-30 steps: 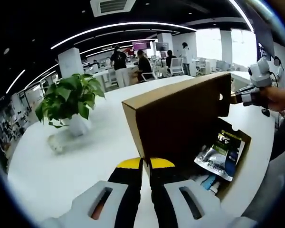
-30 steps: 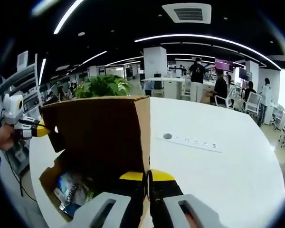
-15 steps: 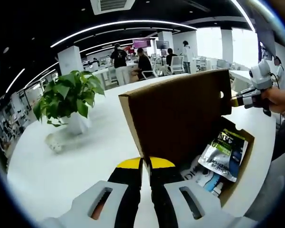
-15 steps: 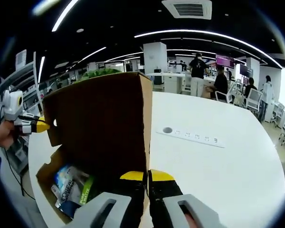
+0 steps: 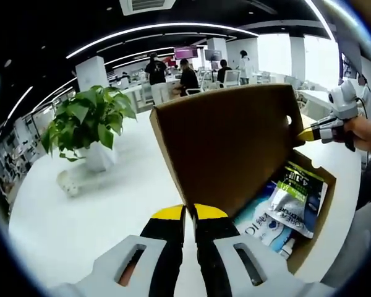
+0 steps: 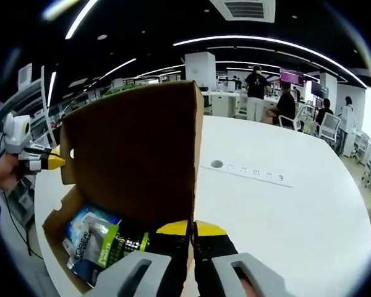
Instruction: Operate the shoe box by opening the lid, removing the specified soft item, and placing it in the target area until the item is outside and the box remains undamaged.
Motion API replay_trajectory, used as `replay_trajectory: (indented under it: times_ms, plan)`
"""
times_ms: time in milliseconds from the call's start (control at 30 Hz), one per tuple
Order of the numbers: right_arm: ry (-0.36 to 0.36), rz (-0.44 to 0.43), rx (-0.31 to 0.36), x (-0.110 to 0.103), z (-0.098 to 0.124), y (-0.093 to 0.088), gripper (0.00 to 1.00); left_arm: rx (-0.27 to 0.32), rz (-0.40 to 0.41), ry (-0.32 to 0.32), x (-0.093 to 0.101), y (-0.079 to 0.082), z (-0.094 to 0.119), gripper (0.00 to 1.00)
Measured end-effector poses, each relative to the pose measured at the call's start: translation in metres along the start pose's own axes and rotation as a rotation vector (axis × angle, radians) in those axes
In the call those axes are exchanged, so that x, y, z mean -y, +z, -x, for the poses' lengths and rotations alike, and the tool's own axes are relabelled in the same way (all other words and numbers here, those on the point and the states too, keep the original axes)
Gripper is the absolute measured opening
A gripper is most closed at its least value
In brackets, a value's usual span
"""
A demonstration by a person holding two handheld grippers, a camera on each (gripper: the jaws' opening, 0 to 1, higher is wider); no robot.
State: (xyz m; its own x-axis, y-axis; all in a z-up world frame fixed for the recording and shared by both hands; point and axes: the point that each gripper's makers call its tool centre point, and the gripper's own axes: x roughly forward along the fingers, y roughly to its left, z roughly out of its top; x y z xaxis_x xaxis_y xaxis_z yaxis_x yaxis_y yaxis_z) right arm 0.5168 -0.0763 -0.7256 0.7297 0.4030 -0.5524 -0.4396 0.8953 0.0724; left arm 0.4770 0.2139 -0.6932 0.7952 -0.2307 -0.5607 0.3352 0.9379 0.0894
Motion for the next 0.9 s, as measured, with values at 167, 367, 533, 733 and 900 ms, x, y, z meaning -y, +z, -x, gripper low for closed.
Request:
replay_trajectory:
  times_ms: [167, 367, 533, 733, 900]
  plan:
    - [0.001, -0.007, -0.001, 0.002, -0.003, 0.001, 0.0, 0.0, 0.014, -0.001, -0.003, 0.001, -0.004, 0.03]
    - [0.003, -0.009, -0.003, 0.002, -0.005, 0.002, 0.0, -0.004, 0.017, 0.0, -0.005, 0.002, -0.009, 0.03]
    - [0.003, -0.013, -0.007, 0.002, -0.007, 0.003, 0.0, -0.013, 0.02, 0.003, -0.008, 0.003, -0.014, 0.03]
    - [0.005, -0.01, -0.014, 0.003, -0.01, 0.004, 0.0, -0.015, 0.035, 0.009, -0.011, 0.003, -0.02, 0.02]
    - [0.002, -0.011, -0.018, 0.004, -0.014, 0.004, 0.0, -0.016, 0.052, 0.012, -0.014, 0.003, -0.027, 0.02]
